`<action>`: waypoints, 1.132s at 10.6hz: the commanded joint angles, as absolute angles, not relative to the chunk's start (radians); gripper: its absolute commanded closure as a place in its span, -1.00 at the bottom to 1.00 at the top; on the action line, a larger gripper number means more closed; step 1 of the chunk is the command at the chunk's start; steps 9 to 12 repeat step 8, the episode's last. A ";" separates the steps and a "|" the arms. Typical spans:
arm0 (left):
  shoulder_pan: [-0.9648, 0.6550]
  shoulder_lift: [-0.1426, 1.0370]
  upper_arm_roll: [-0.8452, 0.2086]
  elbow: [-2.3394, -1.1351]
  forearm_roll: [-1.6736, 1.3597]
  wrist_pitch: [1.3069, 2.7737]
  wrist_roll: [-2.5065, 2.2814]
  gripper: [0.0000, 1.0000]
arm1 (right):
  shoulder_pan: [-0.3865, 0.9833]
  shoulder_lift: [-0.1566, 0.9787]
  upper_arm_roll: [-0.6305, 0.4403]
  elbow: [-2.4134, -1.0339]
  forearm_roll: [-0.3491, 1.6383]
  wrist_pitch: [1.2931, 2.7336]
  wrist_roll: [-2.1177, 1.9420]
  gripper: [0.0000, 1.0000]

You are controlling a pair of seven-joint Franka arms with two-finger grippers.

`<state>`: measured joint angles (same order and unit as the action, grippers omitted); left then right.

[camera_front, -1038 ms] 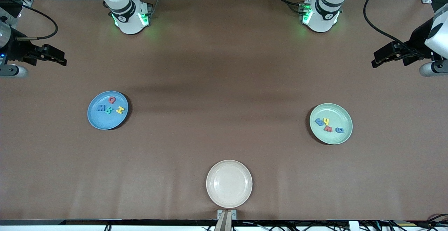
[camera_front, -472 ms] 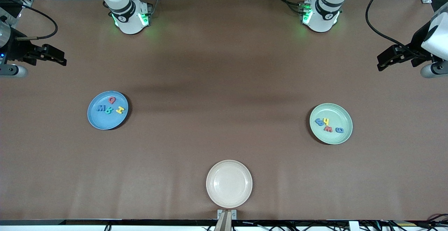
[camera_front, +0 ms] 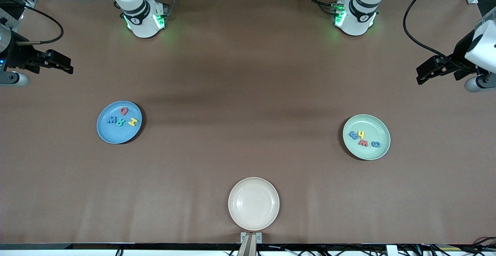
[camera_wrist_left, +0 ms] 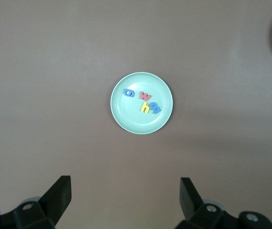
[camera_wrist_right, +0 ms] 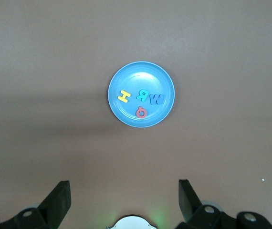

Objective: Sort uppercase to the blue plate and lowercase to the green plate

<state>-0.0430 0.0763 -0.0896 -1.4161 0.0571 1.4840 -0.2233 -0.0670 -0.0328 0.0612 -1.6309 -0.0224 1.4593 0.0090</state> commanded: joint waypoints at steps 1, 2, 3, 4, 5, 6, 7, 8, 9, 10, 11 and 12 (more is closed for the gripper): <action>-0.031 0.087 -0.092 -1.407 0.039 1.496 -0.221 -1.00 | -0.087 -0.048 0.074 -1.632 -0.008 1.459 0.002 -1.00; -0.029 0.089 -0.092 -1.407 0.031 1.502 -0.212 -1.00 | -0.087 -0.046 0.074 -1.632 -0.008 1.460 0.002 -1.00; -0.028 0.090 -0.092 -1.407 0.031 1.506 -0.178 -1.00 | -0.087 -0.046 0.074 -1.632 -0.008 1.466 0.002 -1.00; -0.029 0.091 -0.091 -1.407 0.031 1.511 -0.145 -1.00 | -0.087 -0.046 0.074 -1.632 -0.008 1.468 0.002 -1.00; -0.029 0.094 -0.091 -1.407 0.031 1.512 -0.140 -1.00 | -0.087 -0.046 0.074 -1.634 -0.008 1.468 0.002 -1.00; -0.029 0.094 -0.091 -1.407 0.031 1.513 -0.140 -1.00 | -0.087 -0.046 0.074 -1.635 -0.008 1.468 0.002 -1.00; -0.029 0.095 -0.092 -1.407 0.031 1.513 -0.140 -1.00 | -0.087 -0.046 0.074 -1.637 -0.008 1.468 0.002 -1.00; -0.031 0.095 -0.092 -1.407 0.029 1.516 -0.138 -1.00 | -0.087 -0.046 0.074 -1.638 -0.008 1.468 0.002 -1.00; -0.031 0.095 -0.092 -1.407 0.029 1.516 -0.138 -1.00 | -0.087 -0.046 0.074 -1.638 -0.008 1.468 0.002 -1.00; -0.031 0.095 -0.092 -1.407 0.029 1.516 -0.138 -1.00 | -0.087 -0.046 0.074 -1.638 -0.008 1.468 0.002 -1.00; -0.031 0.095 -0.092 -1.407 0.029 1.516 -0.138 -1.00 | -0.087 -0.046 0.074 -1.638 -0.008 1.468 0.002 -1.00; -0.031 0.095 -0.092 -1.407 0.029 1.516 -0.138 -1.00 | -0.087 -0.046 0.074 -1.638 -0.008 1.468 0.002 -1.00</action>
